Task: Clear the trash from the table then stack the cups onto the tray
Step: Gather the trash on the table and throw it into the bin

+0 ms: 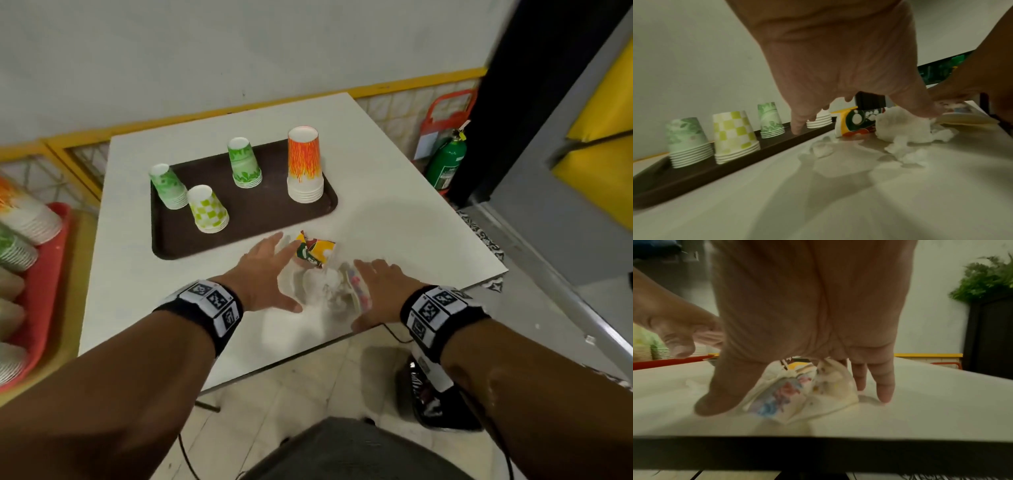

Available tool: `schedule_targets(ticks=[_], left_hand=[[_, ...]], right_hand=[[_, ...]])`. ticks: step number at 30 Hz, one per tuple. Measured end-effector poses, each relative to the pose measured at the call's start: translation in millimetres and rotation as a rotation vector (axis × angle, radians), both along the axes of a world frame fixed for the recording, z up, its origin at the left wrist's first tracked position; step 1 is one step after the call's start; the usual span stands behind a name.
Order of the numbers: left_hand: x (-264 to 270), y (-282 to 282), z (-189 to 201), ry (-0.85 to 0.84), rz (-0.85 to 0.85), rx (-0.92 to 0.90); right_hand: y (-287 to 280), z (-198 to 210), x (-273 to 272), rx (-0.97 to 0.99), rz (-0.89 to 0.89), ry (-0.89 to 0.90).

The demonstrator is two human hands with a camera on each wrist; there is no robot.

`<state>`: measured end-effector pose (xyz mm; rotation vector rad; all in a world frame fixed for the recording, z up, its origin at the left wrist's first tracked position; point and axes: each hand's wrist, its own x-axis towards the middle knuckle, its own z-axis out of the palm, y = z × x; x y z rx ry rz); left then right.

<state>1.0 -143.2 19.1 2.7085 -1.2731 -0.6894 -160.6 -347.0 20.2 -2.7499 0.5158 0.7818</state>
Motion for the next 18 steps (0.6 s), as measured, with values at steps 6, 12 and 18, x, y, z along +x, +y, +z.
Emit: schedule_targets(ticks=[6,12,18], left_hand=[[-18,-42,-17,-0.123,-0.167,0.026],[-22,-72,-32,-0.191,-0.168,0.136],[-22,-75,-40,-0.153,-0.121,-0.046]], right_hand=[[15,-29,14,-0.121,-0.038,-0.151],[13,-31,11,0.048,-0.203,-0.256],[-7,-33,5,0.326,-0.437,-0.306]])
